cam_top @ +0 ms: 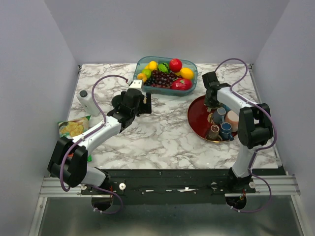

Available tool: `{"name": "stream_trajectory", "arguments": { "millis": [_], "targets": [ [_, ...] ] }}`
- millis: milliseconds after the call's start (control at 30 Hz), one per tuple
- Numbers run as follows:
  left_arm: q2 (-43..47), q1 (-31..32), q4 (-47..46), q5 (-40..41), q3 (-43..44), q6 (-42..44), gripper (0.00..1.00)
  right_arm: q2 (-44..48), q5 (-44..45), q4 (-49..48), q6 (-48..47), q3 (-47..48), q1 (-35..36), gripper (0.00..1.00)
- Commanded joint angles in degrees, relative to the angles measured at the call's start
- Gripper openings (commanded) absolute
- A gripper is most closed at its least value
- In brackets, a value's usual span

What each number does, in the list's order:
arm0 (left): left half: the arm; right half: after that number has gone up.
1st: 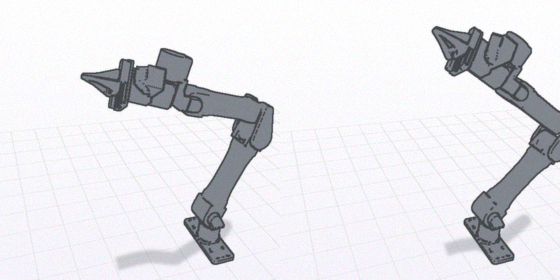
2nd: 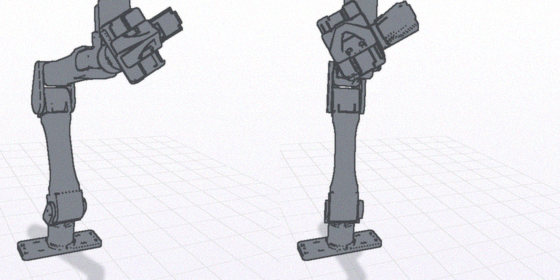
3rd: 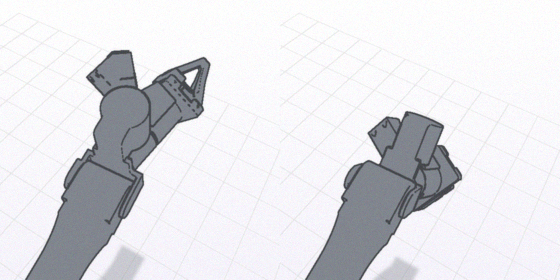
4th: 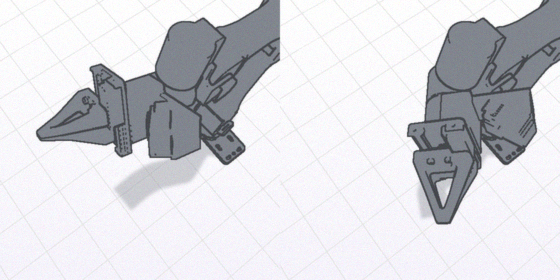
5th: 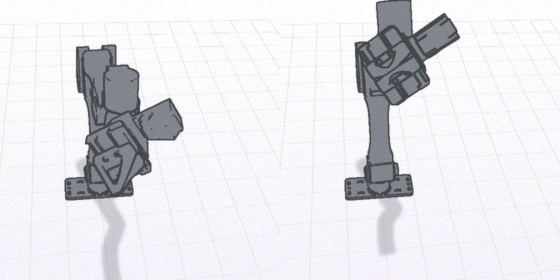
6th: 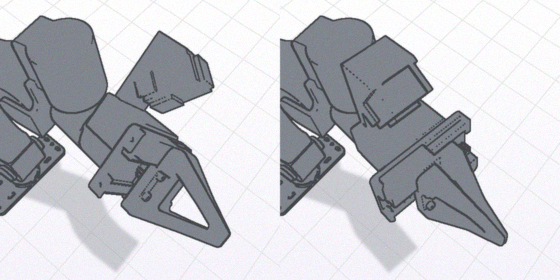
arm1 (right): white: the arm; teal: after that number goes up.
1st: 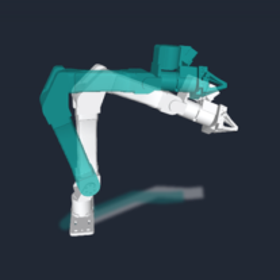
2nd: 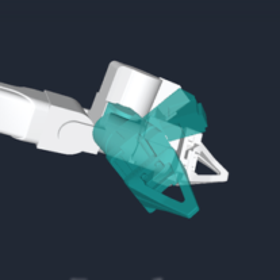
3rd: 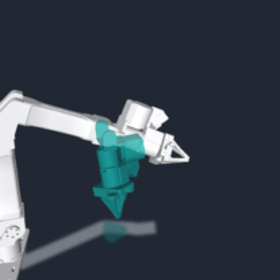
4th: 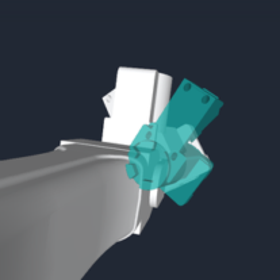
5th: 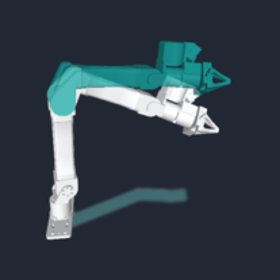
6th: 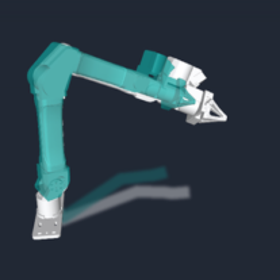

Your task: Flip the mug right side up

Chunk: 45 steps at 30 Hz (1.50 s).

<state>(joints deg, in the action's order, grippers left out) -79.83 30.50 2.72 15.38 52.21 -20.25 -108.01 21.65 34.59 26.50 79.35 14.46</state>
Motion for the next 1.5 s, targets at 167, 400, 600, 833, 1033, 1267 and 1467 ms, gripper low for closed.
{"name": "stream_trajectory", "arguments": {
  "millis": [167,400,600,833,1033,1267,1467],
  "targets": [
    [1.4,0.3,-1.2,-2.5,-0.3,-0.8,0.99,4.6,1.2,-6.9,0.4,-1.3,-0.1,0.00],
    [2.1,0.3,-3.8,-13.3,1.9,-0.7,0.99,15.1,-2.7,-11.7,0.0,-1.7,-0.1,0.00],
    [2.8,-0.1,-6.5,-24.4,6.1,-2.3,0.99,24.8,-13.7,-12.5,-0.4,0.7,-0.1,0.01],
    [0.4,-0.8,-8.7,-31.5,15.9,-9.5,0.99,33.2,-43.0,-25.8,3.5,0.5,-0.1,0.01],
    [-1.4,-0.9,-13.6,-38.5,21.7,-15.0,0.99,35.1,-55.4,-42.6,14.4,0.1,-0.1,0.01],
    [-0.7,-0.9,-33.4,-46.7,18.9,-25.9,0.99,33.5,-62.5,-57.9,26.0,0.7,-0.1,0.01],
    [-3.6,-0.9,-51.0,-50.7,18.7,-37.1,0.99,32.0,-65.1,-65.4,32.8,1.3,0.0,0.01]
  ]
}}
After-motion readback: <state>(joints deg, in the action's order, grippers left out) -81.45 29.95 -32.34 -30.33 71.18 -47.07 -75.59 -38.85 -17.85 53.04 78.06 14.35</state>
